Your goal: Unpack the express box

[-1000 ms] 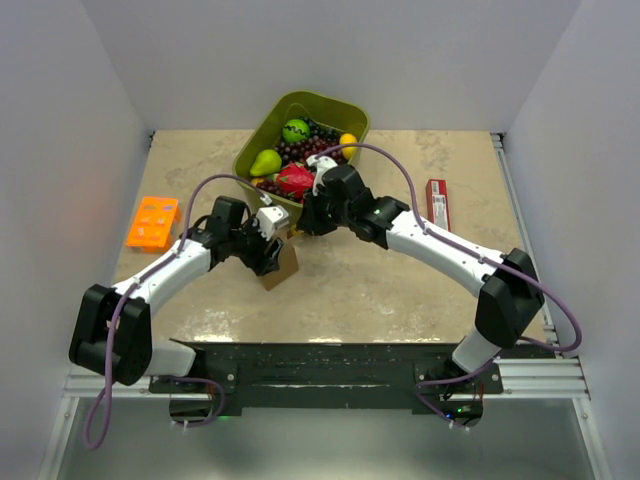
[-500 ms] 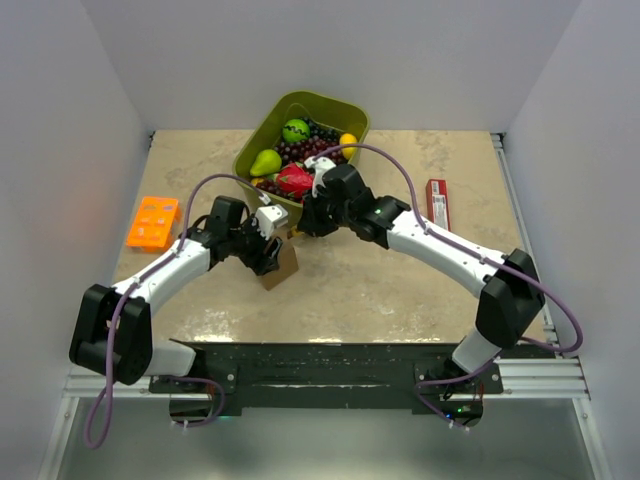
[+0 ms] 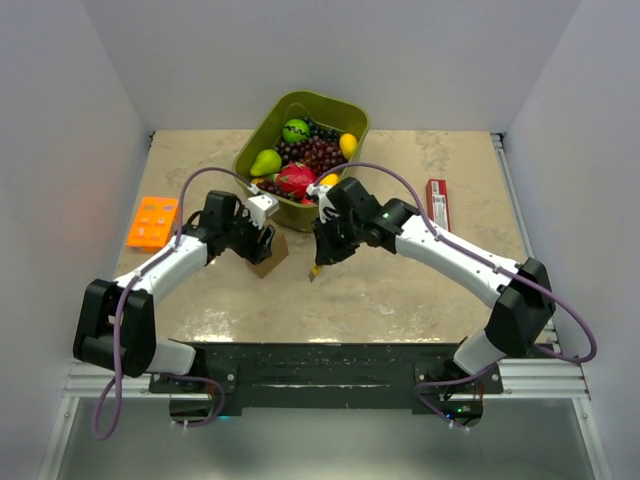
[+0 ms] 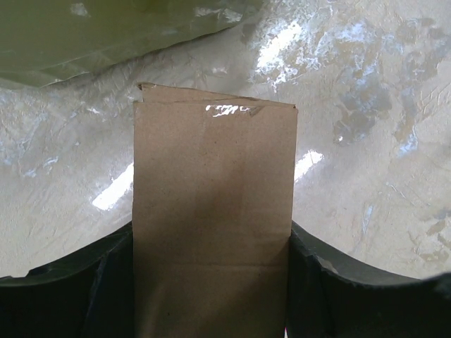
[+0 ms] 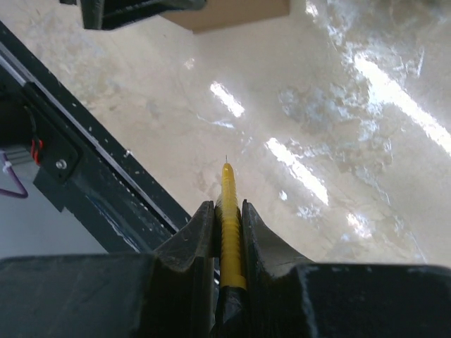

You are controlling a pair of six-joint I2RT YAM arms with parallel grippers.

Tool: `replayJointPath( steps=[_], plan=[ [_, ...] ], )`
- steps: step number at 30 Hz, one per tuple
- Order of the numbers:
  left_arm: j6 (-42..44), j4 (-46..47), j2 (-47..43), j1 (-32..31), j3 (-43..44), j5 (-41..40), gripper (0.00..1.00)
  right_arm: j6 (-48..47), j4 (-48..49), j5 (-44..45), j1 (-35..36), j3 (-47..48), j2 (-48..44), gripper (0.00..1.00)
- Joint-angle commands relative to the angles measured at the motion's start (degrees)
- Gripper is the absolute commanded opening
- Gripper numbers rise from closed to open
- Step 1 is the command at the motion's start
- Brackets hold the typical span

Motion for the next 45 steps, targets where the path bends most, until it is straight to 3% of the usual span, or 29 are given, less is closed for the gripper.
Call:
replayJointPath(
  steps=[1, 4, 6, 8, 14, 18, 23, 25, 28, 29, 31, 32, 33, 34, 36, 37, 38, 40, 41, 42, 45],
  plan=[
    [0.2, -3.0, 1.4, 0.5, 0.0, 4.3, 0.00, -2.8, -2.8, 2.4, -2.6, 2.0, -3.8, 0.00],
    [1.8, -4.4, 0.6, 0.6, 0.1, 10.1, 0.25, -5.3, -2.9, 5.3, -4.4, 3.6, -4.0, 0.00],
    [1.8, -5.2, 0.0, 0.5, 0.7, 10.6, 0.72, -6.9, -2.7, 7.2, -5.6, 4.4, -4.0, 0.00],
    [1.9, -5.2, -0.6, 0.5, 0.8, 9.3, 0.99, -8.7, -1.6, 8.8, -6.7, 5.3, -3.7, 0.00],
    [4.1, -1.0, -0.6, 0.9, -1.2, 1.5, 1.00, -11.9, 3.1, 10.6, -9.6, 6.8, -4.0, 0.00],
    [7.4, -2.8, 0.3, 4.0, 1.1, 13.0, 0.94, -13.5, 4.2, 11.3, -11.7, 7.9, -4.0, 0.00],
    [6.7, -8.5, 7.1, 8.9, 4.6, 20.8, 0.76, -14.4, 4.5, 11.7, -13.2, 9.9, -2.9, 0.00],
    [7.1, -10.9, 10.4, 12.2, 4.7, 29.1, 0.71, -14.6, 4.6, 11.7, -13.3, 10.2, -2.9, 0.00],
    [13.2, -16.7, 13.1, 14.4, 6.1, 42.8, 0.73, -15.1, 4.4, 11.7, -13.4, 9.3, -3.5, 0.00],
    [18.1, -19.4, 15.5, 14.5, 6.8, 49.1, 0.75, -15.1, 4.4, 11.7, -13.4, 9.0, -3.7, 0.00],
    [27.4, -34.6, 19.8, 14.5, 10.7, 54.8, 0.76, -15.2, 4.1, 11.7, -13.6, 8.0, -4.2, 0.00],
    [43.9, -43.1, 26.3, 14.5, 12.8, 58.7, 0.76, -15.3, 4.1, 11.7, -13.6, 7.7, -4.3, 0.00],
    [52.9, -58.4, 29.7, 14.5, 15.7, 60.2, 0.77, -15.3, 4.0, 11.7, -13.6, 7.5, -4.4, 0.00],
    [49.2, -58.4, 31.9, 14.6, 15.9, 59.7, 0.78, -15.3, 4.0, 11.7, -13.7, 7.1, -4.7, 0.00],
    [51.0, -57.8, 32.6, 15.3, 15.1, 56.1, 0.84, -15.3, 4.3, 11.7, -13.8, 6.8, -4.7, 0.00],
    [47.2, -53.7, 31.4, 15.5, 14.4, 55.5, 1.00, -15.3, 4.4, 11.7, -13.8, 6.9, -4.7, 0.00],
    [36.0, -48.9, 28.5, 17.2, 13.7, 53.1, 1.00, -15.2, 4.5, 11.7, -13.8, 7.0, -4.7, 0.00],
    [24.6, -33.3, 24.6, 17.9, 11.1, 48.0, 1.00, -15.4, 4.9, 11.7, -13.9, 7.3, -4.9, 0.00],
    [14.9, -28.0, 19.9, 17.9, 9.1, 40.8, 1.00, -15.3, 5.0, 11.7, -14.0, 7.2, -4.9, 0.00],
    [10.8, -19.8, 17.9, 17.9, 8.4, 36.9, 1.00, -15.2, 5.2, 11.7, -14.0, 7.1, -5.1, 0.00],
    [7.5, -14.0, 13.5, 18.0, 8.5, 26.9, 1.00, -15.1, 5.7, 11.7, -14.3, 6.9, -5.4, 0.00]
  ],
)
